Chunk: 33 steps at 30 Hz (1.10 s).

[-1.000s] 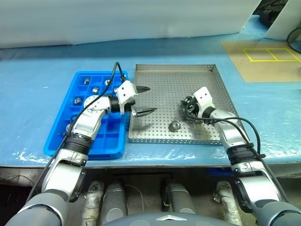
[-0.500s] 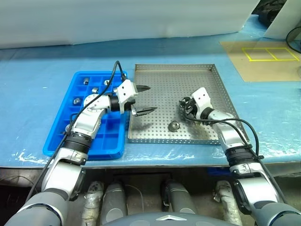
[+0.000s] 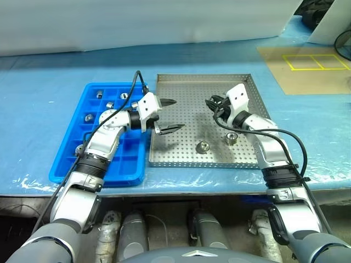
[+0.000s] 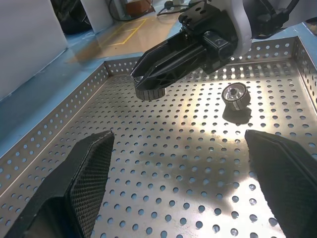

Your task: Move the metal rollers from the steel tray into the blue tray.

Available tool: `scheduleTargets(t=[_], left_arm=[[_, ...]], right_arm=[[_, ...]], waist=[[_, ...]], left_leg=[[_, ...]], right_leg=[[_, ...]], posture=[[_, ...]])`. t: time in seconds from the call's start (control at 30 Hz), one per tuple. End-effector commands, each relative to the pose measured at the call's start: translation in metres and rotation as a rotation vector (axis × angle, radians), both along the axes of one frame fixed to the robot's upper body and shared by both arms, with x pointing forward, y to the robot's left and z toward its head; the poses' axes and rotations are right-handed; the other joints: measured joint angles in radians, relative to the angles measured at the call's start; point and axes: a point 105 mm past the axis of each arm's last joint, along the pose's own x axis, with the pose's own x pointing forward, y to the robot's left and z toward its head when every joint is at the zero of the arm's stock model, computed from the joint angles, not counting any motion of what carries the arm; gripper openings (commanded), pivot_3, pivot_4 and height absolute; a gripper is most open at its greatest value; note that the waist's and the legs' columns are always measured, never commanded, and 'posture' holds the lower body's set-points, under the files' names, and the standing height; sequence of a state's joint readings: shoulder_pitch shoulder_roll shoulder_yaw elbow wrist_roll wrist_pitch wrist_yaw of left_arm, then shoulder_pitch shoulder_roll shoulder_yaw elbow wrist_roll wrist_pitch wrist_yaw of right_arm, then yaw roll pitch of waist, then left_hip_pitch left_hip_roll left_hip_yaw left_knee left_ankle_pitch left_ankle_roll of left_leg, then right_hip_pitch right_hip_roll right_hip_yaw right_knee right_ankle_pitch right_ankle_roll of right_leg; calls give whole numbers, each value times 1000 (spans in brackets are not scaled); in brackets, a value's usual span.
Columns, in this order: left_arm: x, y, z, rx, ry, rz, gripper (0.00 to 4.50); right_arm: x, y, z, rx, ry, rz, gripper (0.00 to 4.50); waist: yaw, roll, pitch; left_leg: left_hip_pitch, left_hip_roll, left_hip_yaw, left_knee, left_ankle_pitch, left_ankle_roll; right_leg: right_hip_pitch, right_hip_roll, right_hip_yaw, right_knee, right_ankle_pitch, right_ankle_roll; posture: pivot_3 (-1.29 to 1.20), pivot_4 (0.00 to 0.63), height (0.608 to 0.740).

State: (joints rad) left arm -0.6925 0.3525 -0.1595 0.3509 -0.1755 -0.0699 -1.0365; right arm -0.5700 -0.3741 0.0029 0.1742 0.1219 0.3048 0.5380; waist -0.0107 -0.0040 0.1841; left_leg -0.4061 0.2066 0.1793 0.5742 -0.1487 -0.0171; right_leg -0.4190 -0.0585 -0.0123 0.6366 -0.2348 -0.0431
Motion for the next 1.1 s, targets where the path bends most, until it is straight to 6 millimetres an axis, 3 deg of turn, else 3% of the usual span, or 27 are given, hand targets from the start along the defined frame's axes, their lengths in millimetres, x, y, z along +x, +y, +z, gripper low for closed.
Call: scheduleTargets(t=[0.03,0.17,0.33,0.43,0.67,0.9,1.1], left_arm=[[0,1,10,-23,-43,6,4468],[4,5,16,-46,-49,36,4468],[-6,16,26,-61,-26,5,4468],[-16,40,38,-71,-11,34,4468],[-47,94,49,-56,19,135,4468],[-77,156,54,-27,3,433,4468],[-100,191,58,-24,-17,622,4468]], right_arm=[[-1,-5,24,63,-62,-21,772],[-7,6,42,113,-81,45,772],[-34,47,50,38,-69,317,772],[-52,76,49,-35,-47,518,772],[-56,121,51,-64,-39,756,772],[-54,173,42,-61,-42,924,772],[-59,197,38,-46,-32,1028,772]], waist=[[0,0,0],[0,0,0],[-3,0,0],[-2,0,0],[30,0,1],[87,0,1],[149,0,2]], left_leg=[[0,0,0,0,0,0],[0,0,0,-1,0,0],[1,0,0,-4,0,0],[1,1,-2,-5,0,-1],[1,1,-3,-9,1,-3],[-2,2,-4,-14,3,-6],[-6,7,-6,-14,4,-7]], right_leg=[[0,0,0,0,0,0],[0,0,0,-1,0,0],[-1,1,1,-1,0,0],[-3,1,1,-1,0,-1],[-4,0,0,-1,-2,-2],[-6,1,-7,-2,-4,-7],[-6,0,-12,-3,-5,-8]], posture=[[-287,150,740],[-285,150,740],[-249,150,740],[-153,150,740],[77,150,740],[297,150,740],[394,150,740]])
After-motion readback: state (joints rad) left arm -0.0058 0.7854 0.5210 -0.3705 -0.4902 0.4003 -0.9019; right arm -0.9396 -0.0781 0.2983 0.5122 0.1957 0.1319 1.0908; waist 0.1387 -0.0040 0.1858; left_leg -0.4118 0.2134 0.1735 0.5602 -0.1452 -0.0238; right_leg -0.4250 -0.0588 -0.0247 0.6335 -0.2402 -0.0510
